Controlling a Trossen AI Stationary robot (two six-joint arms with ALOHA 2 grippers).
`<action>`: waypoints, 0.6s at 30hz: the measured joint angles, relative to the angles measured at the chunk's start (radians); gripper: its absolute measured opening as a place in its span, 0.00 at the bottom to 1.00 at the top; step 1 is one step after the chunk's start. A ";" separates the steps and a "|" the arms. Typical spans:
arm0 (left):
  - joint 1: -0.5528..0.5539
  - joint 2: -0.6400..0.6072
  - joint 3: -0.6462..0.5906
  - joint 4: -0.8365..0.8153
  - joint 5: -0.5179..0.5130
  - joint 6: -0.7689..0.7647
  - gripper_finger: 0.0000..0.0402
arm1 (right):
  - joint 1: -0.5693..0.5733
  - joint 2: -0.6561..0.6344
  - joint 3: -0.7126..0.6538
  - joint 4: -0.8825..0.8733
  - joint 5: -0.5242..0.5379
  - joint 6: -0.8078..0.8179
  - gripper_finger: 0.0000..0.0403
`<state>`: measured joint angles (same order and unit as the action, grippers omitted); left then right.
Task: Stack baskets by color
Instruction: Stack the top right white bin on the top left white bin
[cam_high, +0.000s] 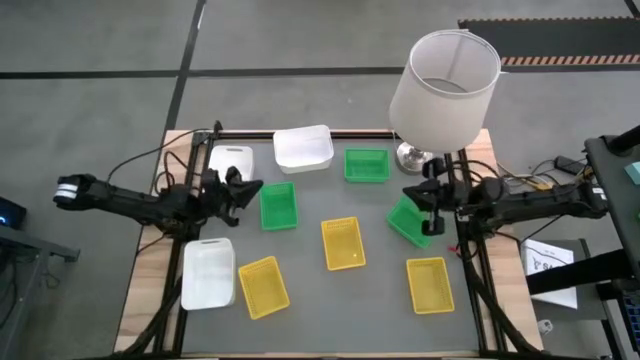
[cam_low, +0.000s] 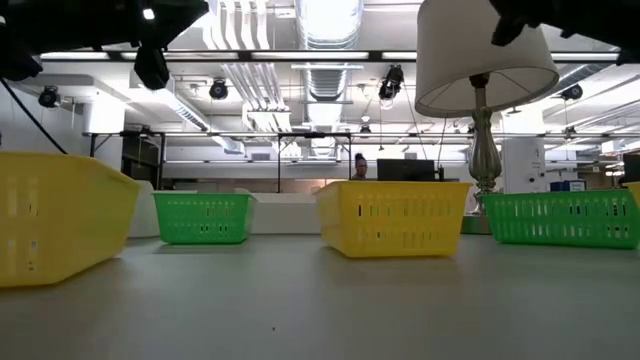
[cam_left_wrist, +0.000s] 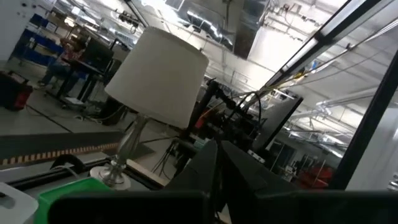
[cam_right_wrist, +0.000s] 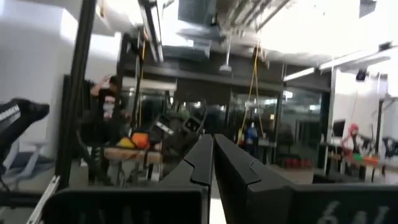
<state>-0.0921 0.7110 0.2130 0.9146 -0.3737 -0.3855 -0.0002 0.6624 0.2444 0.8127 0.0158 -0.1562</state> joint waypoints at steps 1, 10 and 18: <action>0.000 0.006 0.000 0.007 0.001 0.000 0.01 | 0.000 0.031 0.014 0.000 0.000 0.001 0.02; 0.000 -0.006 -0.017 -0.015 0.038 0.007 0.01 | 0.000 0.332 0.183 -0.031 0.008 0.086 0.02; 0.000 -0.122 -0.022 -0.008 0.166 0.025 0.01 | 0.002 0.576 0.406 -0.099 0.011 0.164 0.02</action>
<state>-0.0917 0.5886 0.1910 0.9063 -0.2074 -0.3601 0.0021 1.2382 0.6509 0.7141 0.0265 0.0081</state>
